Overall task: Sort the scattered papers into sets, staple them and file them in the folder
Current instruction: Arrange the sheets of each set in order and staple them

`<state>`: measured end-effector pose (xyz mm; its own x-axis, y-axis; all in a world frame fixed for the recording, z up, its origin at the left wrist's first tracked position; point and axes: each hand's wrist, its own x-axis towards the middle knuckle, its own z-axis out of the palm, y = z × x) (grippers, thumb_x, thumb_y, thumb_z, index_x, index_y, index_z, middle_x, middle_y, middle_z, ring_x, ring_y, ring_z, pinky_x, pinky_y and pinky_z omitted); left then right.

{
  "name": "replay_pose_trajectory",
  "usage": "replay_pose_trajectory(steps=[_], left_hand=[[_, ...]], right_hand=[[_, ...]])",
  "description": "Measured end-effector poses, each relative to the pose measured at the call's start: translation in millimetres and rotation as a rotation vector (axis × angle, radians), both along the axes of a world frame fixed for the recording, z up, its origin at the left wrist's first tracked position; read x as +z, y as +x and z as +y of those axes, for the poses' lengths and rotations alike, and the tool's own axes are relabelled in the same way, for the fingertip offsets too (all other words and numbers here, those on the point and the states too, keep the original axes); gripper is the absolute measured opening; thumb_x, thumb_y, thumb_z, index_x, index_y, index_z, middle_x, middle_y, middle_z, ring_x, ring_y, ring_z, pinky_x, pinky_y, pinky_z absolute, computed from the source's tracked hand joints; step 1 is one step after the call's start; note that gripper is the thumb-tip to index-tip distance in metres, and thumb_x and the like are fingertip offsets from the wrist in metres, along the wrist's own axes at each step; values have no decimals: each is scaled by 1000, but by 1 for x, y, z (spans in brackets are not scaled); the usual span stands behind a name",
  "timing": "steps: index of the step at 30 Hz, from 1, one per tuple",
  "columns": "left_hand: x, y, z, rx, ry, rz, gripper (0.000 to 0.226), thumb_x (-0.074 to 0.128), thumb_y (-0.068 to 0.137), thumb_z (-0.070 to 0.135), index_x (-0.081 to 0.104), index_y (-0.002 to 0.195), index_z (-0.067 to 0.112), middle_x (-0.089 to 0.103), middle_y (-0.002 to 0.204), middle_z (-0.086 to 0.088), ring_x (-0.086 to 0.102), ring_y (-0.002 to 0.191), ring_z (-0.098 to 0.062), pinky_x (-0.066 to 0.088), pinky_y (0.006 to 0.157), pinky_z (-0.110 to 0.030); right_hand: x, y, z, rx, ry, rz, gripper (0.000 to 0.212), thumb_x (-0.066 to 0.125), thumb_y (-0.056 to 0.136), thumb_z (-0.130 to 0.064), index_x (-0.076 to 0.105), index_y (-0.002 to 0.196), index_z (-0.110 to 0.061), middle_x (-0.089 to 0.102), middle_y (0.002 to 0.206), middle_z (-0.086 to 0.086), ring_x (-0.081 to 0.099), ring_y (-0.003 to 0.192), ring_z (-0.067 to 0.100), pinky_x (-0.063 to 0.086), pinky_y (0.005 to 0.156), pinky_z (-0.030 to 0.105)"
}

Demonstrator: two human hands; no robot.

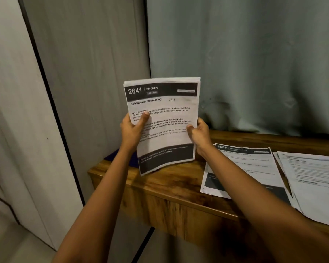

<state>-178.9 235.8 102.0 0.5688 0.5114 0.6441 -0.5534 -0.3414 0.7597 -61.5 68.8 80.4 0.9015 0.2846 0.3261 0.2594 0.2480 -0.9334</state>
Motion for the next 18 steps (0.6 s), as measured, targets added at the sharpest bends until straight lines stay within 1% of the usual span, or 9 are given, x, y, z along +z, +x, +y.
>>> replay_pose_trajectory(steps=[2,4,7,9,11,13,15,18], left_hand=[[1,1,-3,16,-26,-13,16,64,91,22,57,105,18,69,104,-1,71,90,-16,59,71,-30],[-6,1,-6,-7,-76,8,17,64,90,21,57,105,18,69,102,1,71,86,-12,57,67,-25],[-28,3,-4,-35,-98,83,25,65,90,19,60,112,10,70,102,0,71,86,-12,57,68,-25],[-41,5,-4,-30,-93,123,19,64,91,20,62,109,15,70,102,2,71,87,-12,58,70,-27],[-48,5,-6,-34,-96,145,12,61,92,22,62,104,20,70,101,3,71,87,-13,58,68,-25],[-50,4,-7,-33,-93,155,10,59,94,23,61,103,21,70,101,2,71,87,-16,57,66,-25],[-46,3,-6,-25,-63,154,10,58,94,24,61,103,20,71,102,0,71,89,-17,58,68,-26],[-41,2,-2,-16,-3,178,16,58,93,28,62,105,18,71,104,-1,70,93,-18,58,74,-30]], right_hand=[[3,-2,1,-5,15,-32,29,49,97,-6,49,126,-9,61,121,8,60,103,19,55,80,31],[-2,-3,0,-1,-20,-45,30,49,97,-5,48,127,-8,60,123,8,59,106,20,54,85,34],[-16,-1,-2,15,-76,-29,32,50,97,-7,47,129,-7,58,129,10,57,114,24,51,94,40],[-22,1,-3,19,-110,-26,31,50,97,-10,48,129,-8,57,131,10,56,117,26,49,97,42],[-23,2,-4,23,-145,-48,31,50,98,-11,50,129,-8,58,131,10,56,118,26,48,98,43],[-20,3,-6,31,-176,-76,32,51,98,-14,50,130,-8,58,130,9,57,118,26,49,97,43],[-13,2,-8,41,-159,-113,32,52,97,-15,51,128,-8,59,129,8,59,114,24,51,94,40],[11,1,-12,79,-69,-170,30,52,97,-16,53,125,-5,62,118,4,62,105,20,56,80,28]])
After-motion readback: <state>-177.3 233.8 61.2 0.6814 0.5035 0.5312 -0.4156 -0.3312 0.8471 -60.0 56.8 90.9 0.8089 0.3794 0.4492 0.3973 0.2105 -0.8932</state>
